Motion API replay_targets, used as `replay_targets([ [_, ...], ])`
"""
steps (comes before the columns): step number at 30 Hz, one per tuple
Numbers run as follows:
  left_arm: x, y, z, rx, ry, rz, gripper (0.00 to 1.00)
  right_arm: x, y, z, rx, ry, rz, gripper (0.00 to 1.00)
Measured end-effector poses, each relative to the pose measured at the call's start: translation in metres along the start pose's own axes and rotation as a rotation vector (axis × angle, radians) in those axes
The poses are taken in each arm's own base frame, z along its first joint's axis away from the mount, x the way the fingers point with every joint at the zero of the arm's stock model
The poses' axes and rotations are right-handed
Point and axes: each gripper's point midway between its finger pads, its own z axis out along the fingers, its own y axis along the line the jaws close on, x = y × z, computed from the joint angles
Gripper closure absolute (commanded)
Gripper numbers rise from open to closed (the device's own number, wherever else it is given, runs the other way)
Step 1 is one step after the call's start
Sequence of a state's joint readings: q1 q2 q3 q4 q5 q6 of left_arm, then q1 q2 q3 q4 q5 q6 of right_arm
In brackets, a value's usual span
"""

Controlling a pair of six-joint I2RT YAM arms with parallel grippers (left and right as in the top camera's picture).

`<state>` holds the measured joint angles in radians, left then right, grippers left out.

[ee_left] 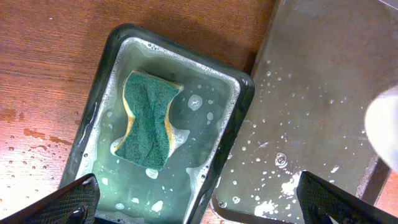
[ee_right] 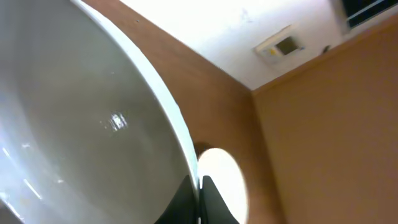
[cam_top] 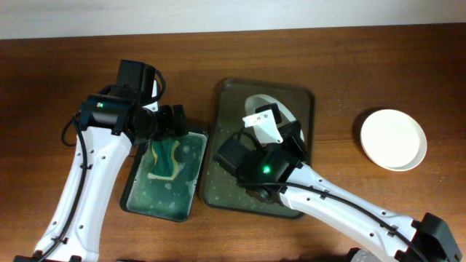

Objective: Clean dirty plates on tray and stack at the side
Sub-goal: 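Lift the plate with the right gripper and stack it on the side plates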

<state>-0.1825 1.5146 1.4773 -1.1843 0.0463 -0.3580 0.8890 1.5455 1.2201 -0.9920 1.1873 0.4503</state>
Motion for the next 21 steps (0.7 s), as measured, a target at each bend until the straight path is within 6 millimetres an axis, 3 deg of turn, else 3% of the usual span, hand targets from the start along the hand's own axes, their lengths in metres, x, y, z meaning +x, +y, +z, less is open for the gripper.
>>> replay_targets([
  [4, 0.0, 0.0, 0.0, 0.0, 0.0, 0.0, 0.01, 0.01, 0.016, 0.024, -0.138, 0.12, 0.123, 0.96],
  [8, 0.0, -0.001, 0.0, 0.003, 0.001, 0.0, 0.01, 0.043, 0.036, 0.062, -0.43, 0.386, 0.247, 0.96],
  [11, 0.0, -0.001, 0.0, 0.003, 0.001, 0.0, 0.01, 0.064, 0.03, 0.088, -0.638, 0.545, 0.384, 0.96],
  [15, 0.0, -0.001, 0.0, 0.003, 0.001, 0.0, 0.0, 0.097, -0.022, 0.135, -0.745, 0.659, 0.692, 0.96],
  [18, 0.0, -0.001, 0.0, 0.003, 0.001, 0.0, 0.01, 0.137, -0.08, 0.171, -0.653, 0.694, 0.925, 0.96],
  [21, 0.0, -0.001, 0.0, 0.003, 0.0, 0.0, 0.01, 0.183, -0.125, 0.195, -0.53, 0.741, 1.122, 0.96],
])
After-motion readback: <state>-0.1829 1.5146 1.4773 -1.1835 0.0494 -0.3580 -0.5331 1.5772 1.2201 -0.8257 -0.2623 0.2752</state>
